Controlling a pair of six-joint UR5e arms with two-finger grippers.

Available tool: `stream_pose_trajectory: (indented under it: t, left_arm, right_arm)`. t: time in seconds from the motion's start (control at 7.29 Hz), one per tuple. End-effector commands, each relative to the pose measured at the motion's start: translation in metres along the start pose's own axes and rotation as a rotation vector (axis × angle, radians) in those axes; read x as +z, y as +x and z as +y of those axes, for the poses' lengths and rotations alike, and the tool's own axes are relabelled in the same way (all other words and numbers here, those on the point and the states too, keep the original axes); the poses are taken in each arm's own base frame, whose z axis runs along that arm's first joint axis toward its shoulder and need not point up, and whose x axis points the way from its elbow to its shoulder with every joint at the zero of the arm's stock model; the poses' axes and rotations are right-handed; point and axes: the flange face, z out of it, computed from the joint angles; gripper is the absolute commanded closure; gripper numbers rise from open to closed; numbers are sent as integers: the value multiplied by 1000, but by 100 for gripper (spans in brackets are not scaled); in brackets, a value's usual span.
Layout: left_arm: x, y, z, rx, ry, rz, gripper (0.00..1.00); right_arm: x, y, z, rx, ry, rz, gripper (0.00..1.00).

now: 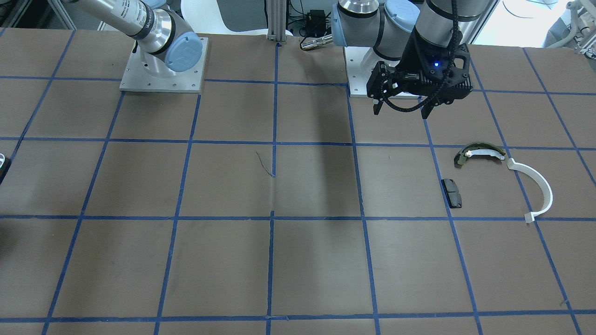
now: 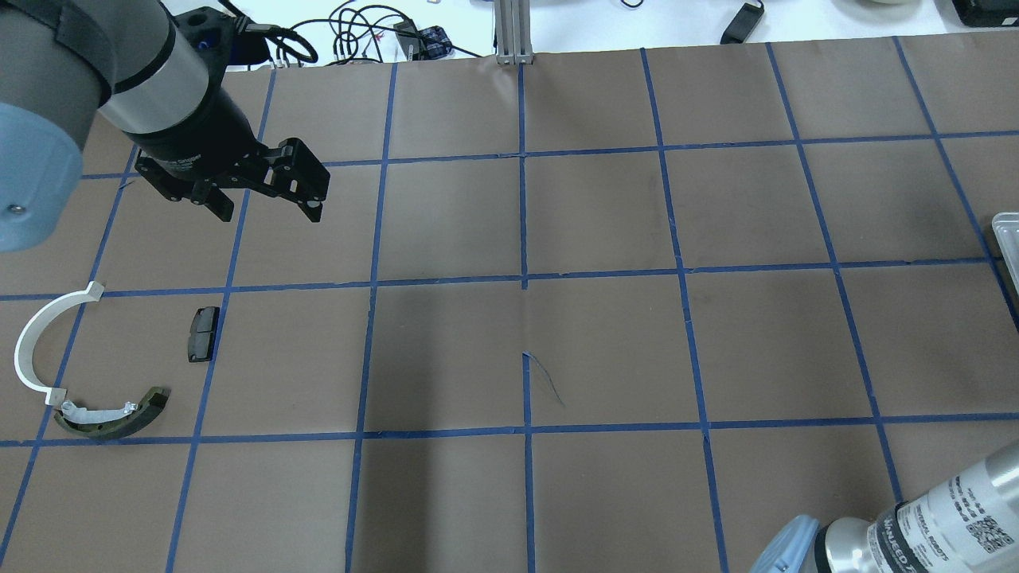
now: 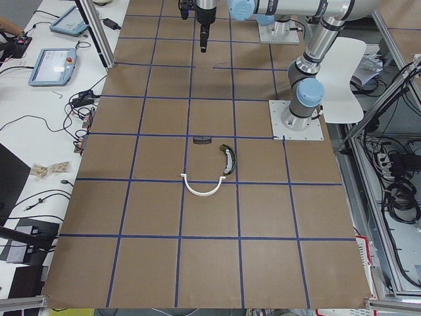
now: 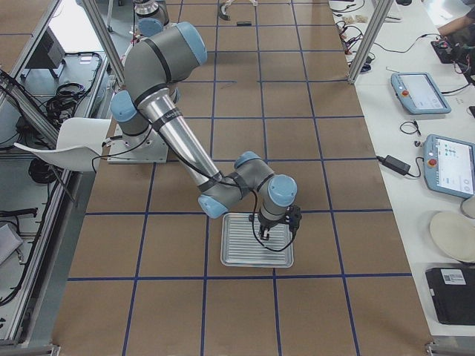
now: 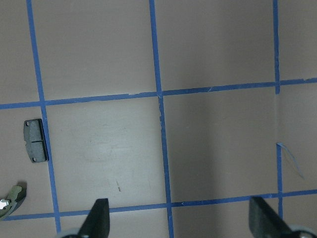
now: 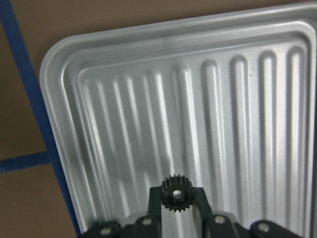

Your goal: Place bearing gear from tray to pile

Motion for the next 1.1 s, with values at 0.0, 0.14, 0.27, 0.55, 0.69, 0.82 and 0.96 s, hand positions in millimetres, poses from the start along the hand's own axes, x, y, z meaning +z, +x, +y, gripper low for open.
stream_pose_trajectory:
  t: [0.0,0.14,0.27,0.55,0.69,0.82,0.96]
  left_arm:
    - [0,0,0,0,0,0,0]
    - [0,0,0,0,0,0,0]
    - [0,0,0,0,0,0,0]
    - [0,0,0,-2,0,0,0]
    - [0,0,0,-2,0,0,0]
    - [0,0,0,-2,0,0,0]
    - [0,0,0,-2,0,0,0]
  right_arm:
    - [-42,-38,3,-7,-22,-33,100]
    - [-66,-87,-5,-5,-25,-29,100]
    - [-87,-137,-11,6,-18,-58,100]
    - [-99,-220,-26,67,-6,-86,100]
    - [-108,-272,-29,80,0,-78,100]
    - [-118,-317,-28,85,9,-72,100]
    - [-116,-377,-20,71,-3,-70,100]
